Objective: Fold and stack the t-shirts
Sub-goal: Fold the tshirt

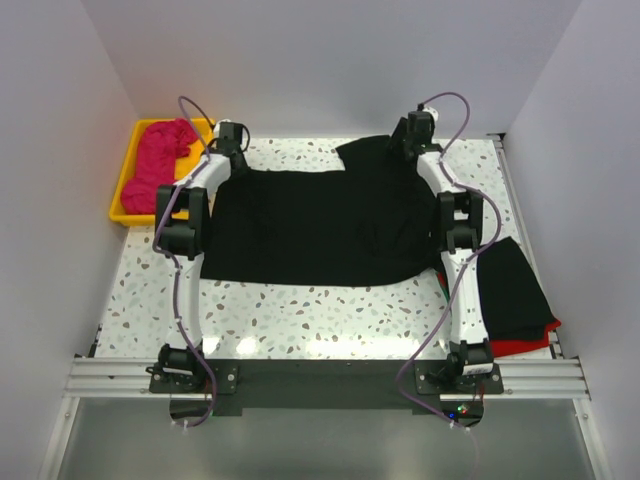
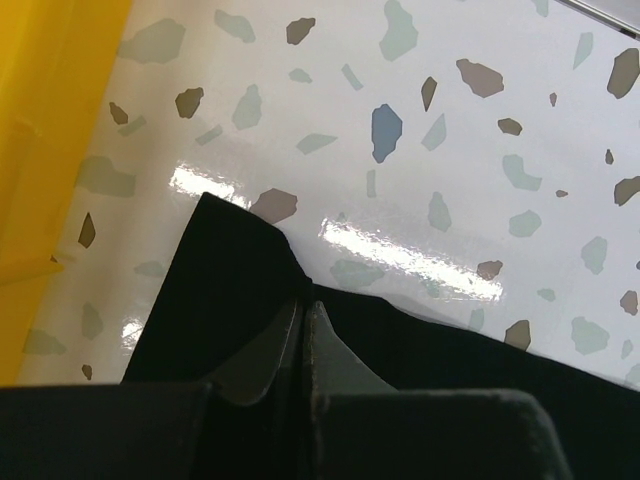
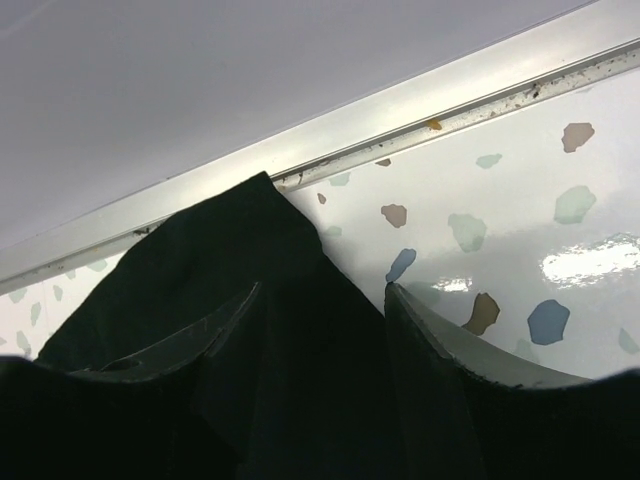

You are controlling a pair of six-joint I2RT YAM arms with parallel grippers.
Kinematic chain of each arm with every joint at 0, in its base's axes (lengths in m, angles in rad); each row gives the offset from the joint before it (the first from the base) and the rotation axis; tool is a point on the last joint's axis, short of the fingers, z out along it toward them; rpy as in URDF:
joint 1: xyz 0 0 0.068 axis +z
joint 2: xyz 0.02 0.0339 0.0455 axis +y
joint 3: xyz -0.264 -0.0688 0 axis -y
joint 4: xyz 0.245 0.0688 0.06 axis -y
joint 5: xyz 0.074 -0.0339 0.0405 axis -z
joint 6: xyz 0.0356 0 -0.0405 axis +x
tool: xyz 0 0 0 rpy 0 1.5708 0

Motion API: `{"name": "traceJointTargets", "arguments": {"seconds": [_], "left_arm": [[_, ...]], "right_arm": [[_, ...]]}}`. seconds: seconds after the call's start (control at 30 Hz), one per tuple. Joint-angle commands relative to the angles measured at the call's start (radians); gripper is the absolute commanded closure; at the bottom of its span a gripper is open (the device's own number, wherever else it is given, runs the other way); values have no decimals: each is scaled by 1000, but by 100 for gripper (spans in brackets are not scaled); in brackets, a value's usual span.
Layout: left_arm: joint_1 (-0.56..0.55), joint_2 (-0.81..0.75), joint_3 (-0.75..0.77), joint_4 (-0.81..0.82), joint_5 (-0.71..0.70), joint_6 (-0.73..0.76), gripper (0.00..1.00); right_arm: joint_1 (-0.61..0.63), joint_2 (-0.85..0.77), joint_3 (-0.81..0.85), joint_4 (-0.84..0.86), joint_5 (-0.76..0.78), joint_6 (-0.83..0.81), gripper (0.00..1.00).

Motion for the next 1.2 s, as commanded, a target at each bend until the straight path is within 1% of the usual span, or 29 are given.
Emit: {"name": "traceJointTargets", "arguments": {"seconds": [0.0,0.03,0.13,0.17,0.23,0.33,0.37,0.4,0.5,0.6,0.63,0.77,0.87,1.17], "left_arm": [[0,-29,-24,-5,44,-7,98],[0,-25,-22,-5,49,-8,98],[0,-22,-24,-2,49,-7,98],[0,-22,-25,-2,50,-7,98],[0,-20,-28,0,53,-8,98],[0,-17,-33,6,59,-13,98],[0,-17,-33,7,59,-13,98],[0,-18,-33,7,59,-13,98],[0,-21,-33,7,55,-13,99],[2,-29,-34,6,44,-16,100],[2,-31,-36,7,43,-18,100],[2,-46,-34,9,20,-21,100],[3,-64,-30,9,-10,-22,100],[16,-84,-4,1,-49,-27,100]], "right_arm": [[29,41,31,-2,45,8,46],[33,46,32,-4,53,3,46],[44,47,42,-21,73,0,52],[43,44,40,-24,78,1,56],[43,43,39,-28,85,1,61],[44,44,39,-32,79,4,72],[46,41,37,-35,79,7,76],[46,38,34,-35,79,7,83],[46,-2,-6,-22,96,6,92],[44,-45,-18,-18,118,-12,96],[44,-56,-24,-19,134,-20,98],[38,-132,-58,-13,165,-52,100],[27,-218,-113,-2,187,-65,100],[4,-350,-207,-4,225,-94,100]]}}
